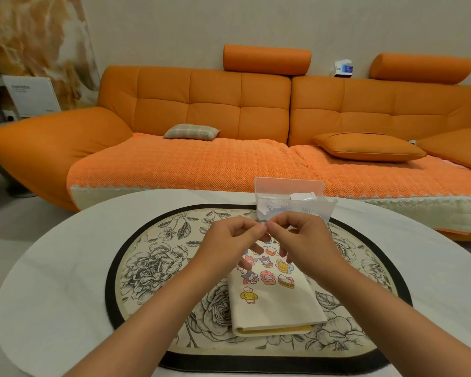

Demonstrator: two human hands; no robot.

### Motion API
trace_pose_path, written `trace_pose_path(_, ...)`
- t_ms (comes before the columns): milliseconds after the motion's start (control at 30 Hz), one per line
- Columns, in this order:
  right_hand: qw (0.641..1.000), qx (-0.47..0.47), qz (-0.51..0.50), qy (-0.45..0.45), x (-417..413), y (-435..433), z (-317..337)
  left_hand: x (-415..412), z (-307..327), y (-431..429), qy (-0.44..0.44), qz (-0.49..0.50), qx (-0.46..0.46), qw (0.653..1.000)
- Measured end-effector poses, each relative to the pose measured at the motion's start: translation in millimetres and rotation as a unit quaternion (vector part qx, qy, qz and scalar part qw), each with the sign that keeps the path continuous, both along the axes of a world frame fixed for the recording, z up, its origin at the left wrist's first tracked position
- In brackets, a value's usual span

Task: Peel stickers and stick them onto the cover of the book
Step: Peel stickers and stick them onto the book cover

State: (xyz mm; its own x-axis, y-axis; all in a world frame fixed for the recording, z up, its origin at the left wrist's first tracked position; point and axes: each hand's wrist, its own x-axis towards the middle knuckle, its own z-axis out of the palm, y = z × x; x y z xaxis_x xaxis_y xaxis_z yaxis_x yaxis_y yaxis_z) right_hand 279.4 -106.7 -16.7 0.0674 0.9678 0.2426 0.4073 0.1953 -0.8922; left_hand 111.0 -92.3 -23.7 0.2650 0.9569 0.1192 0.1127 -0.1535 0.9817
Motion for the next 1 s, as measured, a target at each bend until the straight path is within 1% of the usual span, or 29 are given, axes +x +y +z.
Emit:
trace_pose_path(167, 0.998, -0.042, 0.006, 0.041, -4.0, 5.9, -6.2, -2.4, -7.0, 5.8, 0.025, 0.021, 0.013, 0.999)
trace_pose_path(267, 0.997, -0.068, -0.011, 0.041, -4.6, 12.5, -8.5, -7.2, -10.6, 13.1, 0.060, 0.031, 0.027, 0.997)
trace_pose_path(400, 0.997, -0.055, -0.051, 0.034, -4.4, 24.2, -5.8, -17.3, -14.1, 24.4, 0.116, 0.046, 0.046, 0.991)
trace_pose_path(500, 0.996, -0.020, -0.081, 0.016, 1.4, 43.2, 0.3, -23.6, -16.6, 31.0, 0.124, 0.045, 0.055, 0.990)
trace_pose_path(567, 0.993, 0.016, -0.112, -0.025, 6.6, 62.0, 7.4, -26.0, -17.9, 34.0, 0.119, 0.046, 0.052, 0.990)
trace_pose_path(667, 0.973, 0.065, -0.165, -0.145, 15.2, 96.5, 14.4, -28.4, -18.5, 38.4, 0.109, 0.045, 0.042, 0.992)
trace_pose_path(733, 0.955, 0.055, -0.184, -0.226, 21.6, 119.6, 12.7, -30.2, -18.3, 40.1, 0.102, 0.044, 0.033, 0.993)
trace_pose_path(800, 0.939, 0.026, -0.180, -0.293, 25.7, 136.4, 8.9, -32.1, -17.8, 40.9, 0.098, 0.041, 0.024, 0.994)
trace_pose_path(867, 0.933, 0.013, -0.168, -0.318, 26.3, 145.0, 6.9, -33.4, -17.1, 40.9, 0.101, 0.039, 0.021, 0.994)
trace_pose_path(1000, 0.935, 0.038, -0.151, -0.318, 18.7, 137.6, 5.1, -32.7, -16.3, 39.4, 0.102, 0.041, 0.010, 0.994)
